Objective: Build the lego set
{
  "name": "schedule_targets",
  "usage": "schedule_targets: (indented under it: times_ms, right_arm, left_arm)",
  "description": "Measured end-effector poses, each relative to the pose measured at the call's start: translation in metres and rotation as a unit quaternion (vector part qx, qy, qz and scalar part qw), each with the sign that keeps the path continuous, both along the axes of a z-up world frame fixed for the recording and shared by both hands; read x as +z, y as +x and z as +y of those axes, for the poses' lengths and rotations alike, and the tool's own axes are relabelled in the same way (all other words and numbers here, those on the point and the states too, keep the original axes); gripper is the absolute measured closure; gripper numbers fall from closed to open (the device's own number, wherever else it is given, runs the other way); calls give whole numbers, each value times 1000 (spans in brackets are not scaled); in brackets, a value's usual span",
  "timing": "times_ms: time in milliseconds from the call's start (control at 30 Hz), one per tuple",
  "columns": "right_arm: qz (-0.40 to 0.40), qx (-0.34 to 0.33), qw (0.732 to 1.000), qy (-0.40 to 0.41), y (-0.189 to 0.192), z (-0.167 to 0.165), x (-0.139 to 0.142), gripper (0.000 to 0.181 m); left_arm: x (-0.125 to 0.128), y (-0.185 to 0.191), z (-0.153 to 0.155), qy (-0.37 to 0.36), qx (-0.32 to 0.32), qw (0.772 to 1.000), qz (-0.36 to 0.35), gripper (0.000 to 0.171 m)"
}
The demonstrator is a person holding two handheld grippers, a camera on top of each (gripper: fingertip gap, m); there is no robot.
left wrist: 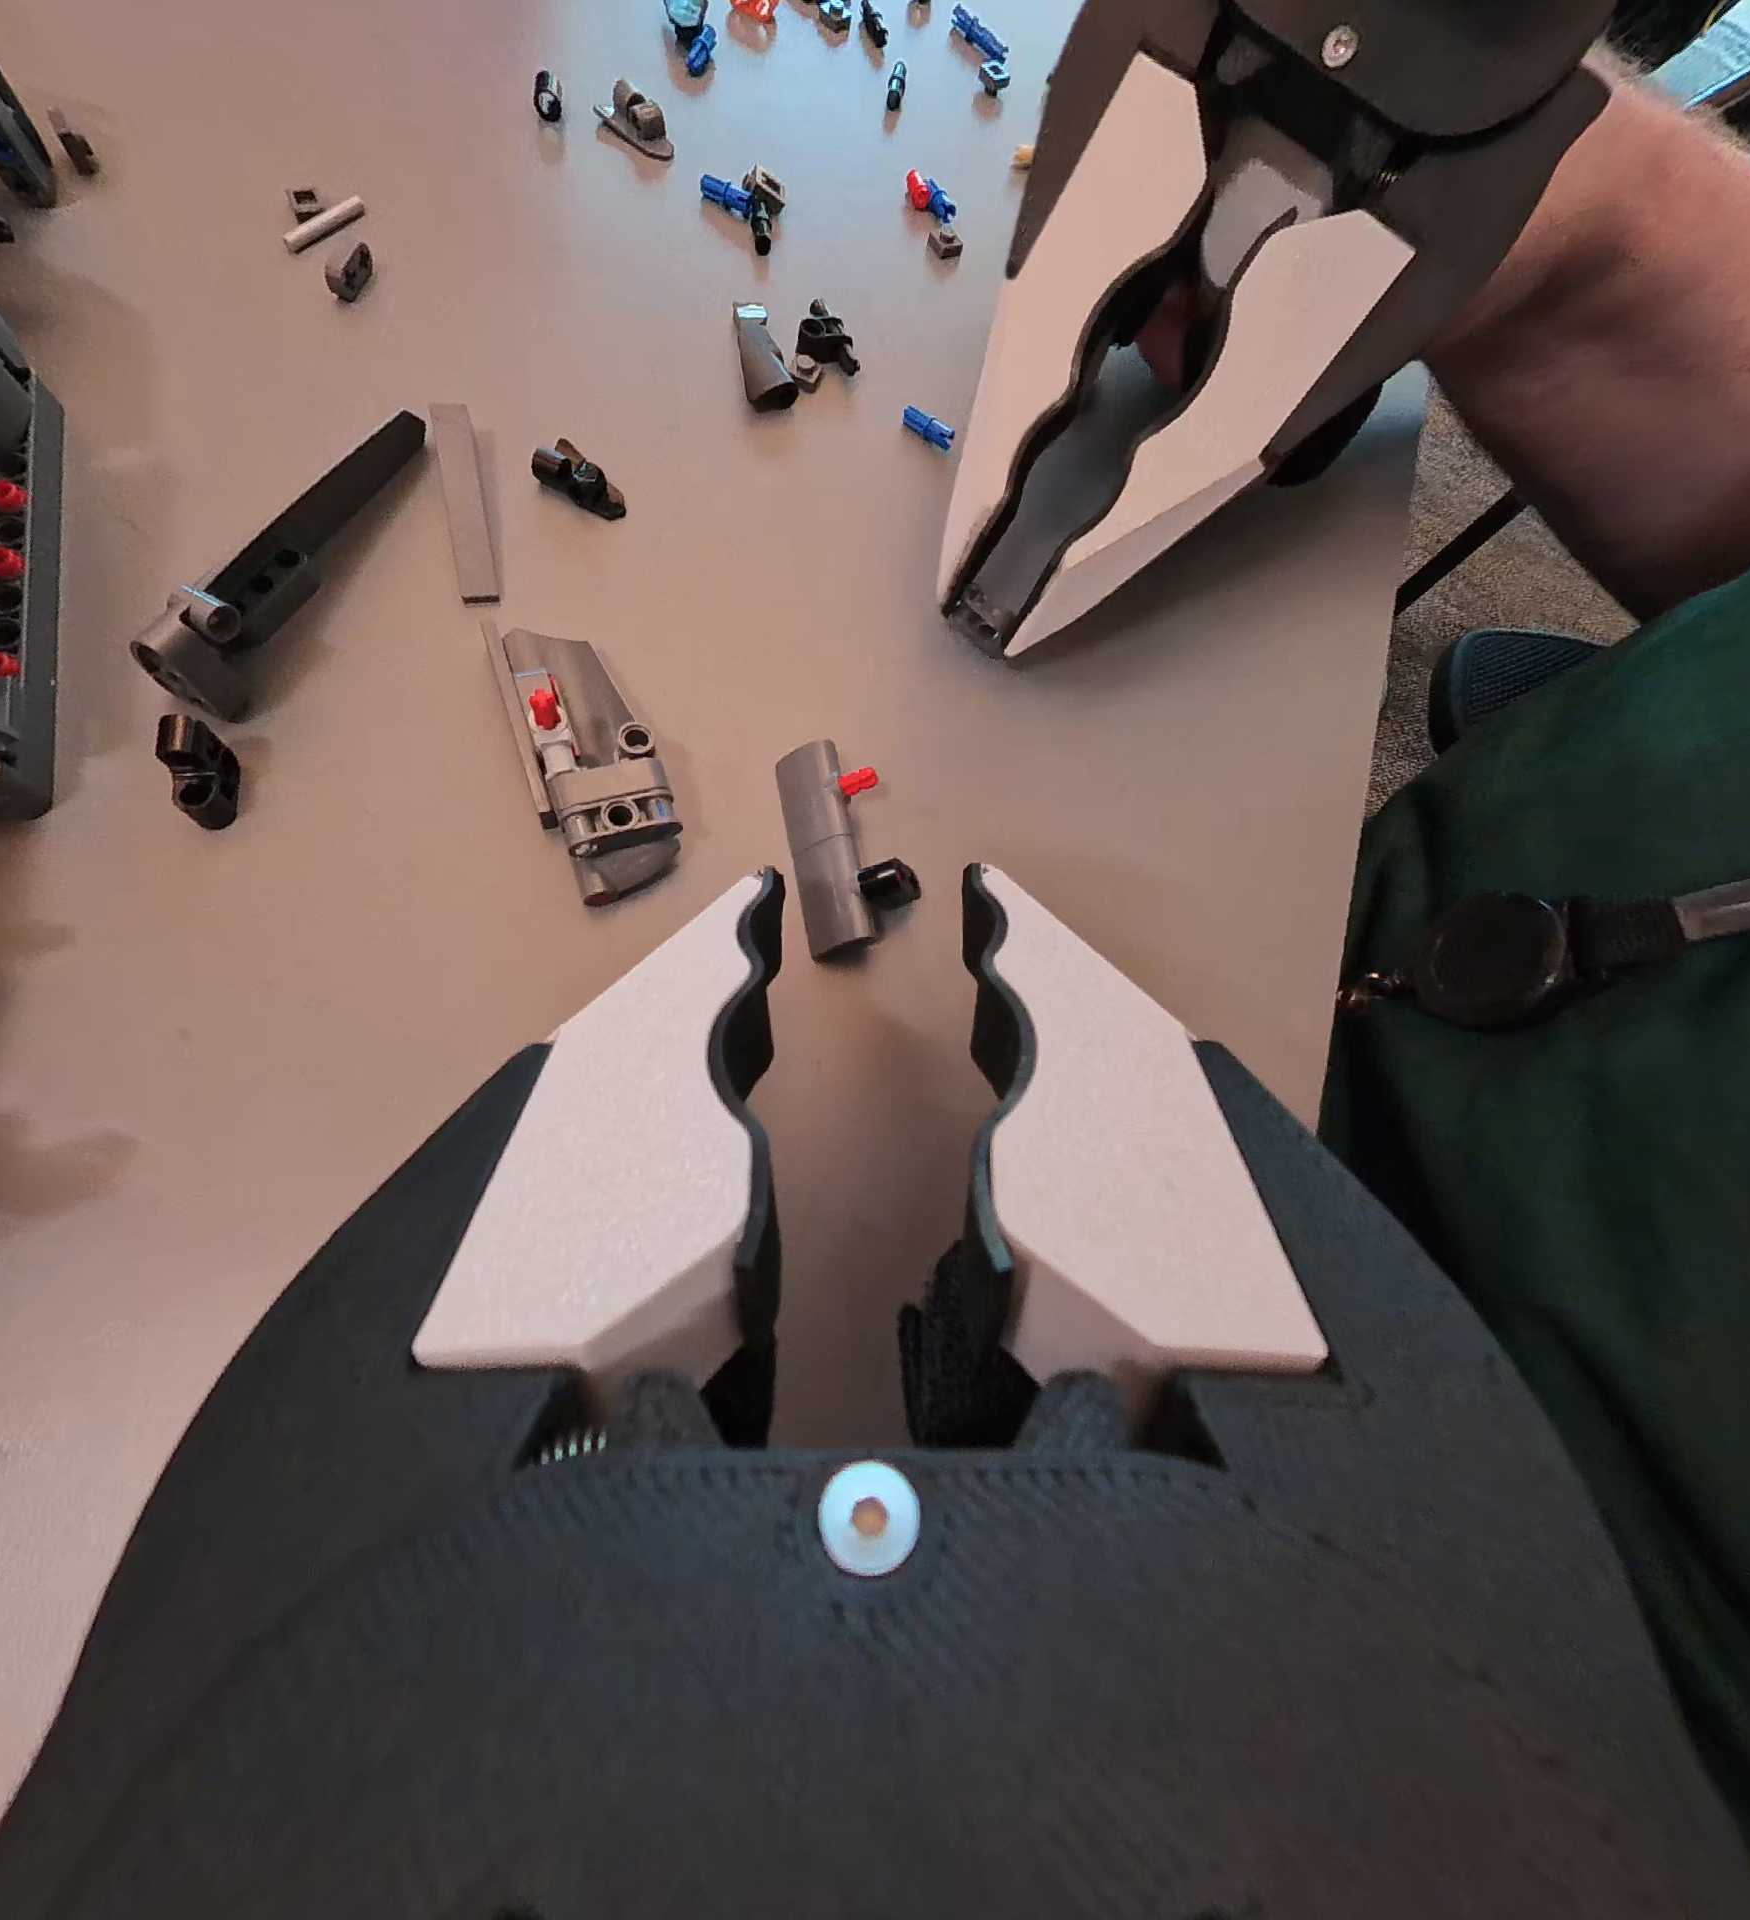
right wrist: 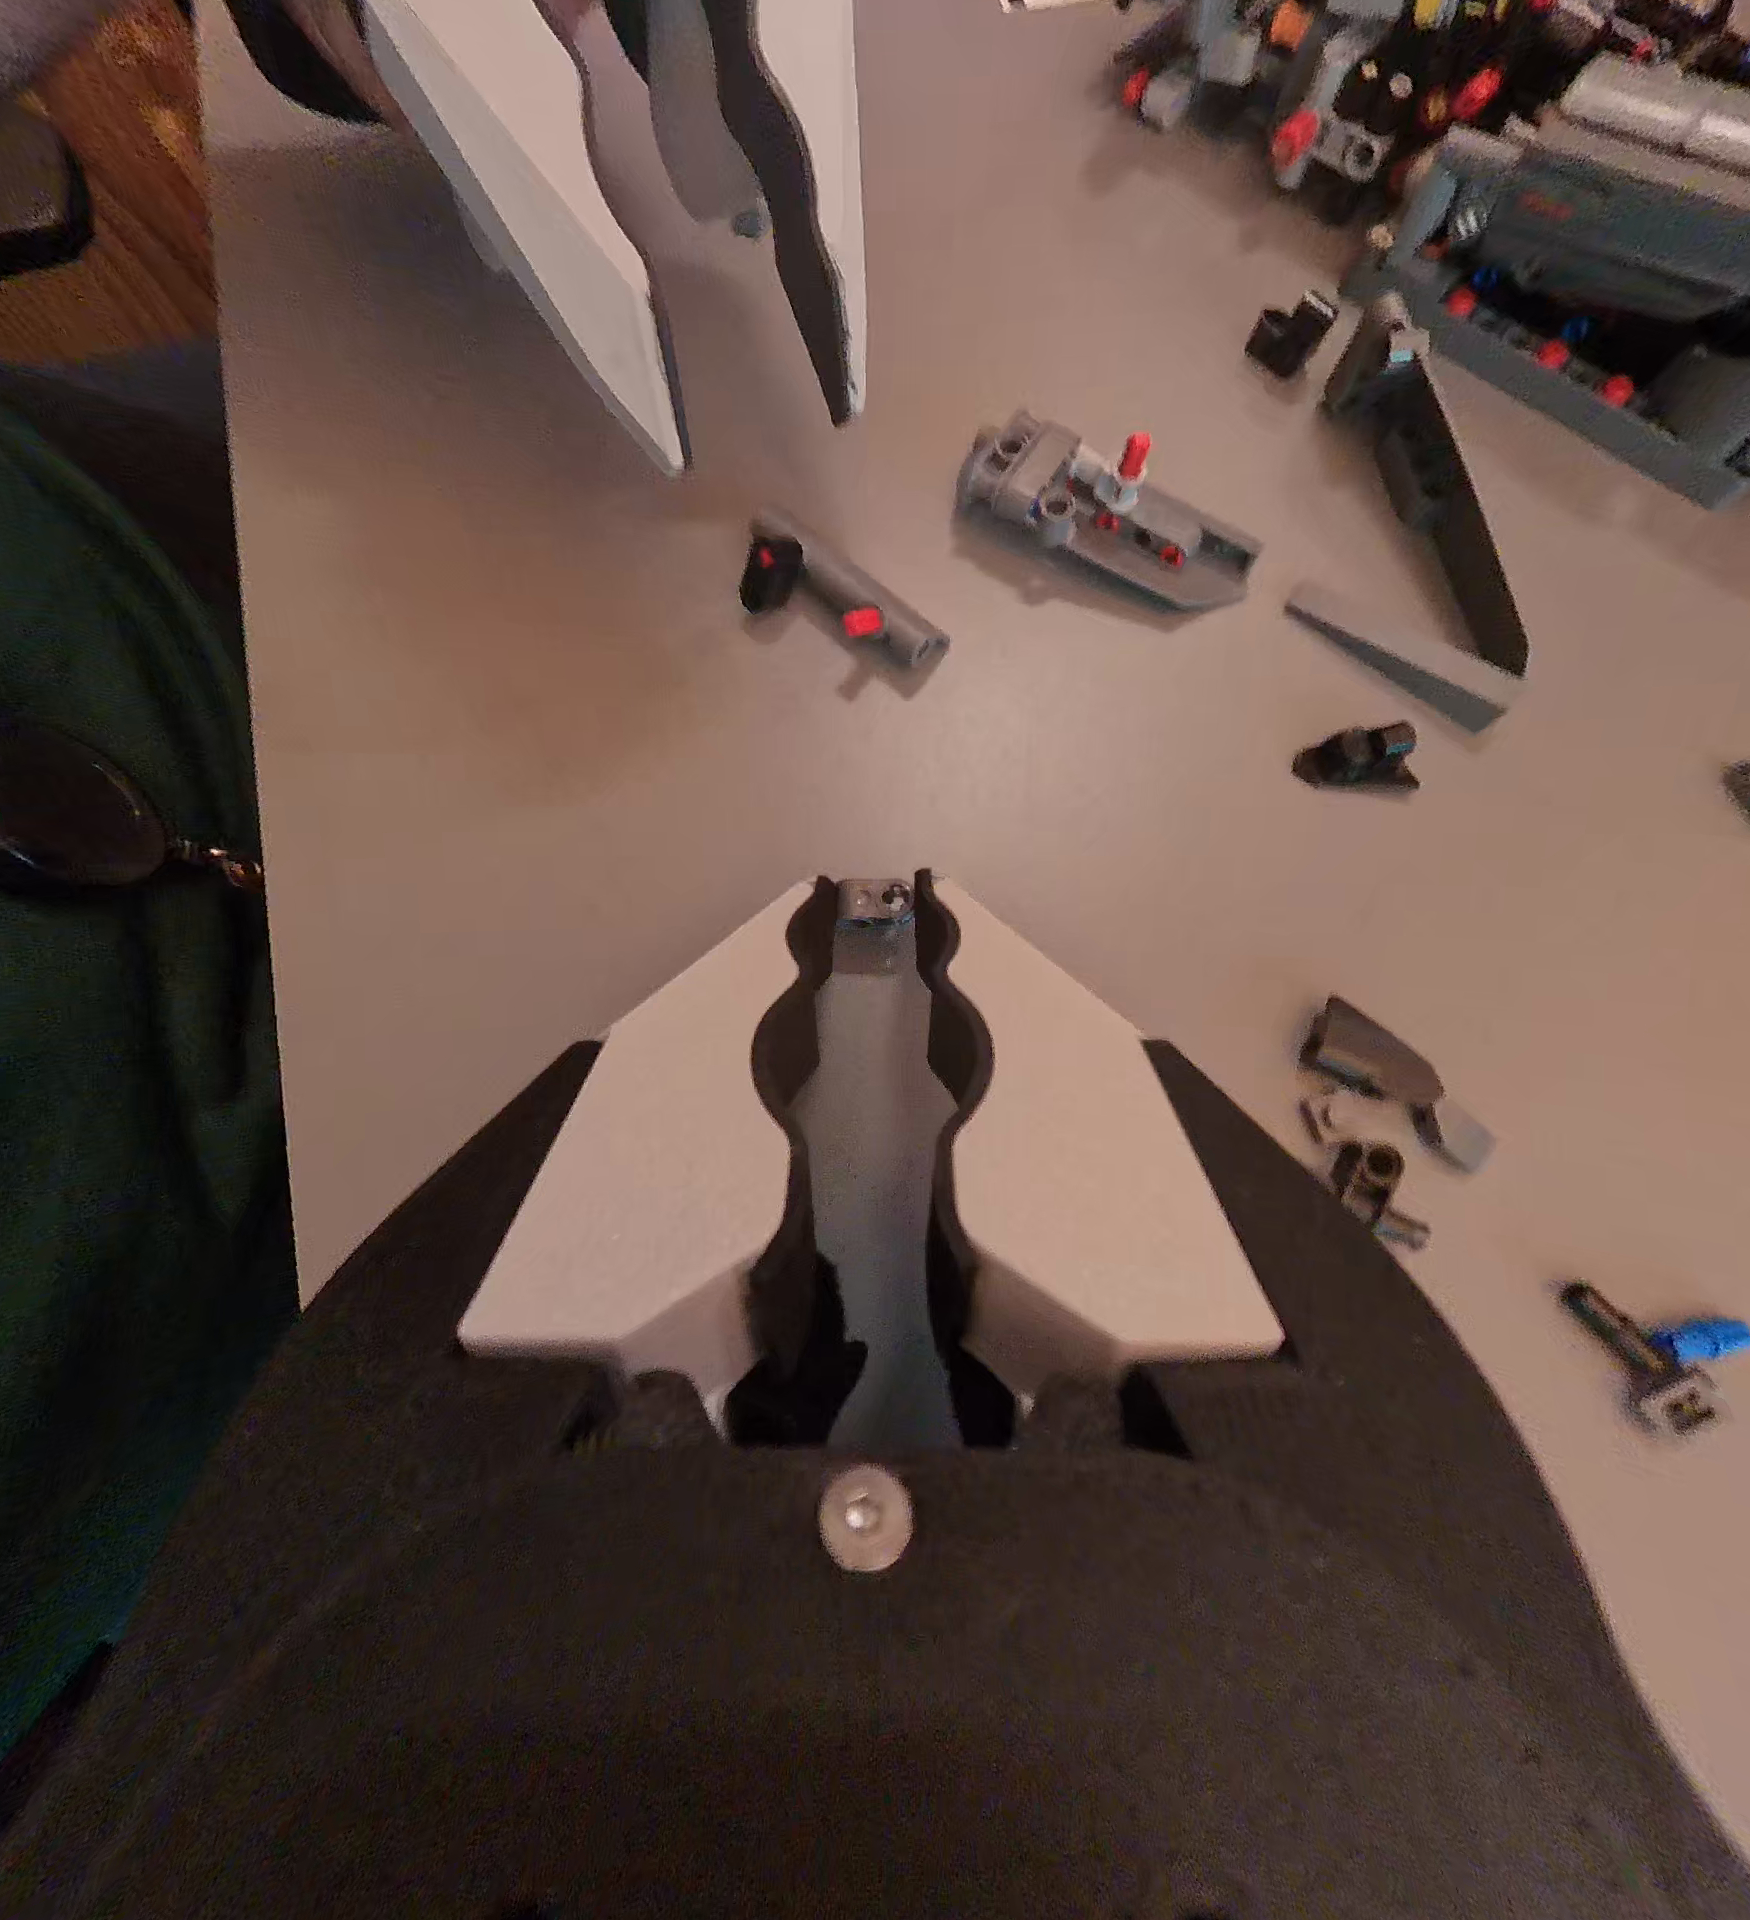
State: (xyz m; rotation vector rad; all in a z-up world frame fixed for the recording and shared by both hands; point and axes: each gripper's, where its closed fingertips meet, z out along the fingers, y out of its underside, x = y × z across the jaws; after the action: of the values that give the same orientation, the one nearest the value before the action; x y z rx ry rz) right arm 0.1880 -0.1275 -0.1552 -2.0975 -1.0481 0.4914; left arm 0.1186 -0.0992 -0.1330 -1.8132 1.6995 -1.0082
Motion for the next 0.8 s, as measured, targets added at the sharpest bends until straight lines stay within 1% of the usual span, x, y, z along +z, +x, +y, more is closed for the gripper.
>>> schedule_targets:
  times_ms: [100,200,367,500,600,733,800]
  right_arm:
    - [-12,-26,1000,-12,9,-4,-6,169]
    - [2,-44,999,-19,10,-6,-6,168]
    - [0,-43,999,-19,7,-12,-4,157]
    - [-1,-52,999,-5,20,-13,7,154]
    - [7,-93,996,11,49,-8,22,157]
    - [15,-171,985,20,109,-1,38,160]
    - [1,-209,978,19,139,2,38,165]
  left_arm:
    - [2,0,-2,3,-2,1000,-4,139]
    - [2,2,-6,1,-7,1000,-7,139]
    - [2,6,-11,4,-16,1000,-7,139]
    - [7,6,-13,8,-18,1000,-14,139]
    - [11,8,-16,10,-23,999,-20,139]
    - [10,12,-21,11,-33,999,-20,139]
    - [8,14,-23,11,-38,999,-19,139]
